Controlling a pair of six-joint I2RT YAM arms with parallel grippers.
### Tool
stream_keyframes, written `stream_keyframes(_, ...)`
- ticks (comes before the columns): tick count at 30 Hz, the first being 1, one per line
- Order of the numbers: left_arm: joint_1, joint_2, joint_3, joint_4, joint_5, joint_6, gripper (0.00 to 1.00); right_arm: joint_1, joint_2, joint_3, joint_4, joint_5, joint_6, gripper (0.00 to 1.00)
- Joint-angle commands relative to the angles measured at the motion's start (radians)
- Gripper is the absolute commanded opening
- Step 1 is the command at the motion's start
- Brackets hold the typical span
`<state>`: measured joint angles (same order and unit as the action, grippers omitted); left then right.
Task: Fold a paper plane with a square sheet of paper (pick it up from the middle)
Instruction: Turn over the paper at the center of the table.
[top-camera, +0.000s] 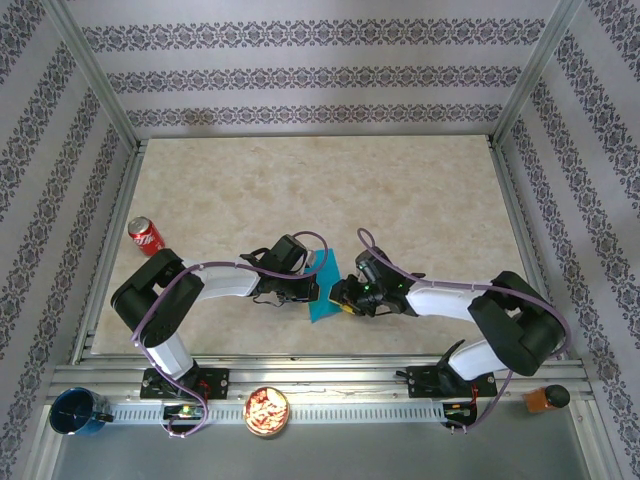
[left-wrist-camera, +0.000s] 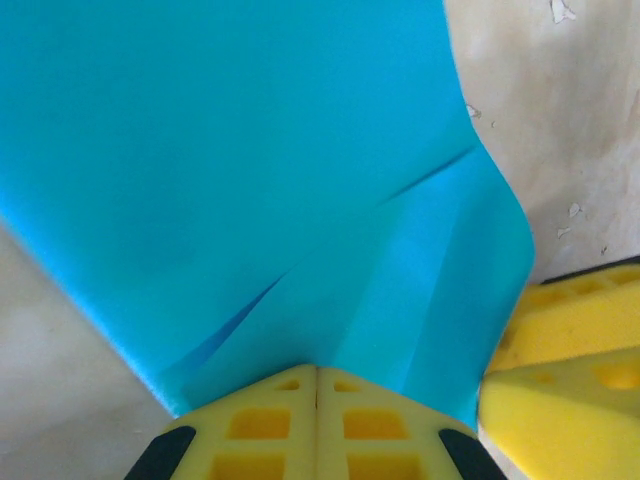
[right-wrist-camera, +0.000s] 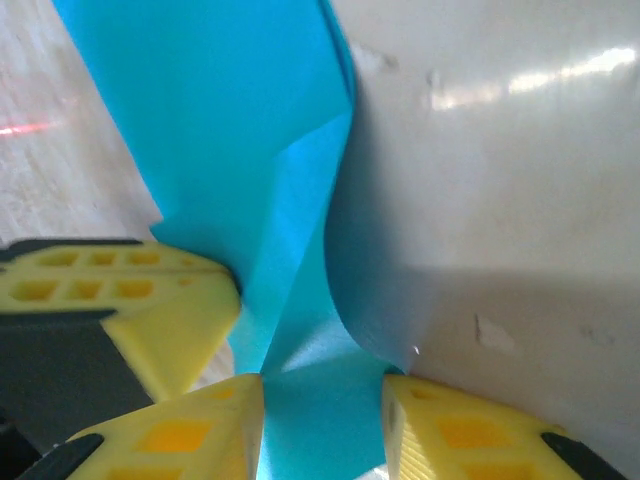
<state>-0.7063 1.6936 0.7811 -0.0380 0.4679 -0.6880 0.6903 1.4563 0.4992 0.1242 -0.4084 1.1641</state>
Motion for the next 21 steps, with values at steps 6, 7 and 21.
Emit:
stream_keyframes(6,0.013,0.026,-0.021,0.022,0.013,-0.002,0.03,-0.073,0.063,0.05,0.068,-0.052,-0.069,0.39)
stream_keyframes(7,0.013,0.025,-0.024,0.03,0.014,-0.004,0.03,-0.08,0.074,0.057,0.068,-0.065,-0.076,0.39)
stream_keyframes(21,0.013,0.023,-0.023,0.028,0.016,-0.007,0.02,-0.145,0.153,0.12,0.106,-0.171,-0.161,0.39)
